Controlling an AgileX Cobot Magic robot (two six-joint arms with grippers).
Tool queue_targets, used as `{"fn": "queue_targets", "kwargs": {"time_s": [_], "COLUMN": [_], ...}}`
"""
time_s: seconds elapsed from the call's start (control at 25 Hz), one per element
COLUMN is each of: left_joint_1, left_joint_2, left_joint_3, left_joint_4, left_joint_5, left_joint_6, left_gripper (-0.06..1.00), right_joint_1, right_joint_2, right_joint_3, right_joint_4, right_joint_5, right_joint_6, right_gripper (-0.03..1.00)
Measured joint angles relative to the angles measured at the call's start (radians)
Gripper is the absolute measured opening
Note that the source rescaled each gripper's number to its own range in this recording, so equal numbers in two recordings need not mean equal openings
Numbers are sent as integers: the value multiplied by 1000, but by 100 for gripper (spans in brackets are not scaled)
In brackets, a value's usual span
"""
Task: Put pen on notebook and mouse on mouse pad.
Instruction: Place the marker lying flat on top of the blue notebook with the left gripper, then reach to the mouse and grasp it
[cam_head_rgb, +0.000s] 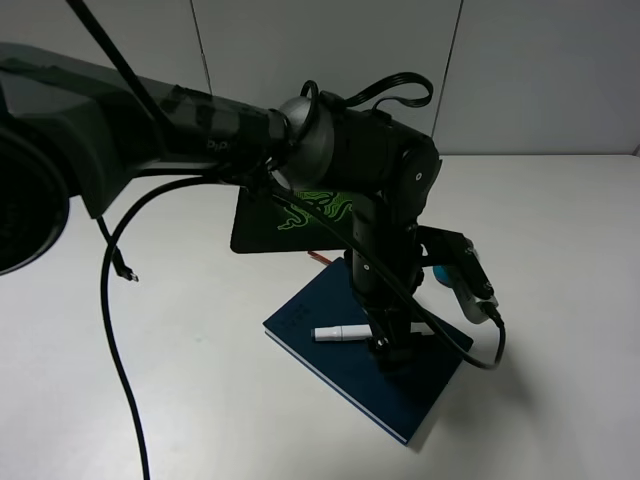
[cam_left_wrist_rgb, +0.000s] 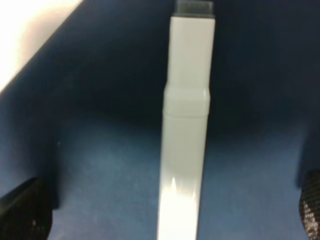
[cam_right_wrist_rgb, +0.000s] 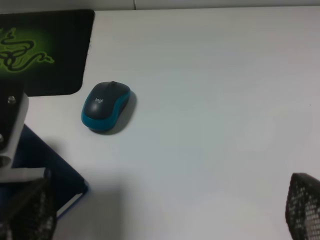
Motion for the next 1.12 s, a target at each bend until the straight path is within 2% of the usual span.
{"fn": "queue_targets", "kwargs": {"time_s": [0.32, 0.76, 1.12], "left_joint_1": [0, 0, 48], "left_joint_2": [-43, -190, -359], "left_joint_3": [-74, -86, -70], "left_joint_4": [18, 45, 46], "left_joint_5": [85, 252, 256], "left_joint_6": [-21, -53, -85], "left_gripper": [100, 100, 100], "right_joint_1": [0, 0, 0], "right_joint_2": [0, 0, 0], "right_joint_3": [0, 0, 0], "right_joint_4": [0, 0, 0], "right_joint_5": [0, 0, 0], "right_joint_6": [0, 0, 0], "right_gripper": [100, 100, 100]}}
